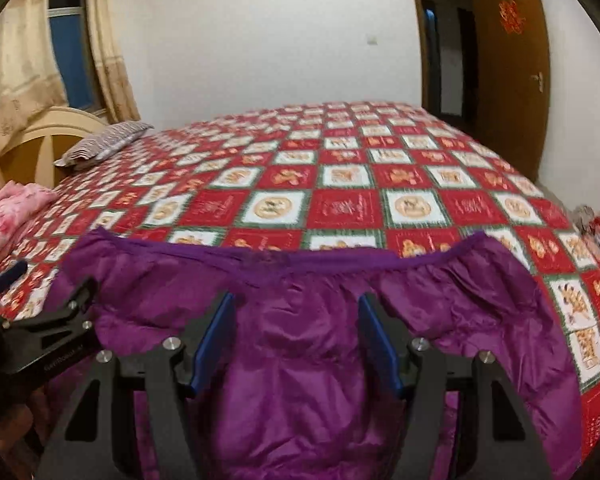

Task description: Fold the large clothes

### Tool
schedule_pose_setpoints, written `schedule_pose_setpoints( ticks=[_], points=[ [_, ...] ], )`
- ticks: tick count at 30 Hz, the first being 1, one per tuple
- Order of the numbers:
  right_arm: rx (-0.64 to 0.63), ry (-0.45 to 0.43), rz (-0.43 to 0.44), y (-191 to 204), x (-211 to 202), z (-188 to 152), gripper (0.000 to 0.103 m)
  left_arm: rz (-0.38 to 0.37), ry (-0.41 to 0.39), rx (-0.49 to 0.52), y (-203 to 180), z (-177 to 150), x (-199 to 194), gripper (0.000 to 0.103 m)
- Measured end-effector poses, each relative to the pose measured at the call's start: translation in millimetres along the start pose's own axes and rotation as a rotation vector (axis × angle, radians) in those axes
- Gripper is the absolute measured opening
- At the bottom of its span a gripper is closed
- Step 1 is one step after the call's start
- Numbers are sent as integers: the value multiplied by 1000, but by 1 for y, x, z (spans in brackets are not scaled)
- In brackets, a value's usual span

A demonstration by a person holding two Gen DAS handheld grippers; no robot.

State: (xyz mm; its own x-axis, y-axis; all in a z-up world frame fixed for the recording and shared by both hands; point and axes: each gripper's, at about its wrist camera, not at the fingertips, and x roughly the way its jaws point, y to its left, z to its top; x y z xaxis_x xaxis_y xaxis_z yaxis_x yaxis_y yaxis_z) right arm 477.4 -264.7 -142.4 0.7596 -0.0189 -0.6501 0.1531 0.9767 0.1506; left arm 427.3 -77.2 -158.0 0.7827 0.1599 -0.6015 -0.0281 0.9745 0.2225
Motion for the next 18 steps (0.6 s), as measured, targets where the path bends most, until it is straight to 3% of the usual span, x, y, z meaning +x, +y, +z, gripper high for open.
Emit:
schedule_pose_setpoints(
  ticks=[4, 18],
  points=[
    [49, 46, 0, -11, 18, -13, 68, -19, 14, 15, -9, -5, 8, 102],
    [83, 83, 20, -18, 30, -18, 72, -35, 73, 19, -14, -9, 26, 102]
  ],
)
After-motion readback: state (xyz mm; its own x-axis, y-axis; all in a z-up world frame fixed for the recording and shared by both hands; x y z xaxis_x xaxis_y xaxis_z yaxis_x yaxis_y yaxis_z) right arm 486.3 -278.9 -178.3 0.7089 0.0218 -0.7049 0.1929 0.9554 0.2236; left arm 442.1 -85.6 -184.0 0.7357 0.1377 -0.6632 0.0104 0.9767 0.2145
